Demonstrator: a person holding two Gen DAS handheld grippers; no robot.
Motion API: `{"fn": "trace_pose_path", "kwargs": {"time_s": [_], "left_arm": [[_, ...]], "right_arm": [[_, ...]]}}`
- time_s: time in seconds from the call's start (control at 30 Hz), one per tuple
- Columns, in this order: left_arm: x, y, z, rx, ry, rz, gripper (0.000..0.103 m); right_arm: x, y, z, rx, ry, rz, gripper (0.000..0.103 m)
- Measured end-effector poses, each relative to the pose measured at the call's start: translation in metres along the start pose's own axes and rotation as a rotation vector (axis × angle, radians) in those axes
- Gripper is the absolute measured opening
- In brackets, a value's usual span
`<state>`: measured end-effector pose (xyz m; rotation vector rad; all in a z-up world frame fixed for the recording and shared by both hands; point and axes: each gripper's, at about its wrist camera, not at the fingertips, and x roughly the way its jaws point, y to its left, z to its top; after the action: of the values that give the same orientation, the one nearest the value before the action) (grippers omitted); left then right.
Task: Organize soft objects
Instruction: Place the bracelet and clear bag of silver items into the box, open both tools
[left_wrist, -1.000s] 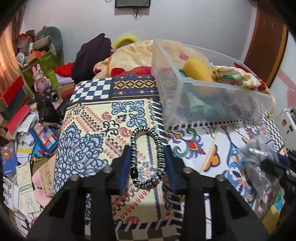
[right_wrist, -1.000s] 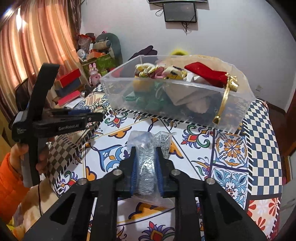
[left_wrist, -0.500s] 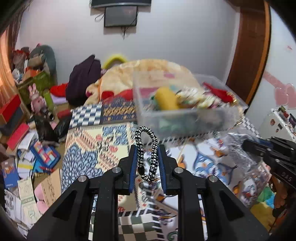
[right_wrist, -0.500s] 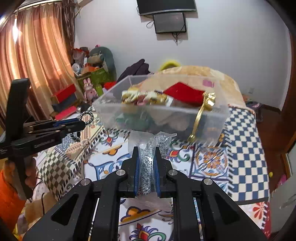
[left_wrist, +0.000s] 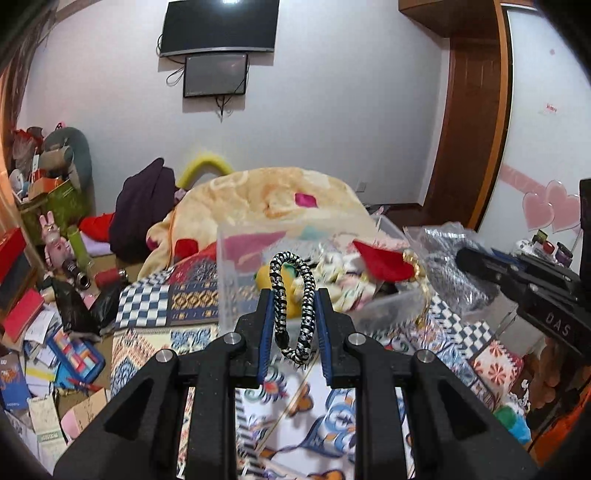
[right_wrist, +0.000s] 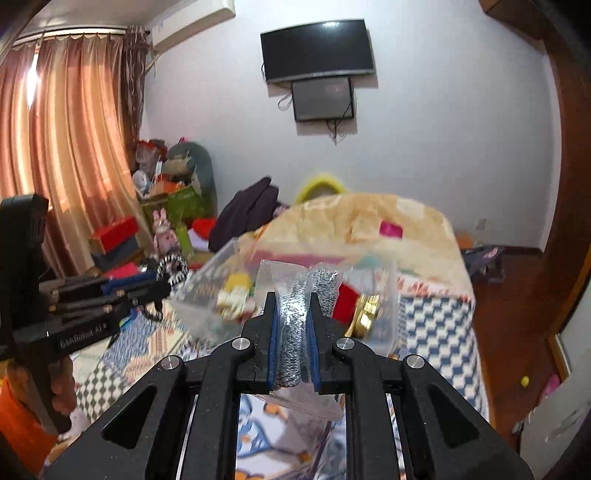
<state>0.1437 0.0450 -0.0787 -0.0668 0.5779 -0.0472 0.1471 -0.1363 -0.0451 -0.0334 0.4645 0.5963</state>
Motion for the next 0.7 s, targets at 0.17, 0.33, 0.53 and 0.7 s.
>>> {"fn": "trace_pose_path", "kwargs": {"time_s": [0.17,0.33,0.53,0.7], "left_arm": [[0.009,-0.002,0.016,-0.009,-0.019,-0.007,0.022],[0.021,-0.003,0.028,-0.023,-0.025,-0.022,0.022],[0.045,-0.006,0.035,-0.036,-0.003,-0.036,0.022],[0.072,-0.001,0.029,-0.069,0.06,-0.058,0.022]], "right_arm": [[0.009,-0.002,0.018,-0.006,-0.034,-0.019,0.012],[0.025,0.003,0.028,-0.011,-0.038,-0.014,0.012],[0.05,0.007,0.023,0.002,0.002,-0.002,0.012],[0.071,0.005,0.015,0.005,0.06,-0.01,0.012]]}}
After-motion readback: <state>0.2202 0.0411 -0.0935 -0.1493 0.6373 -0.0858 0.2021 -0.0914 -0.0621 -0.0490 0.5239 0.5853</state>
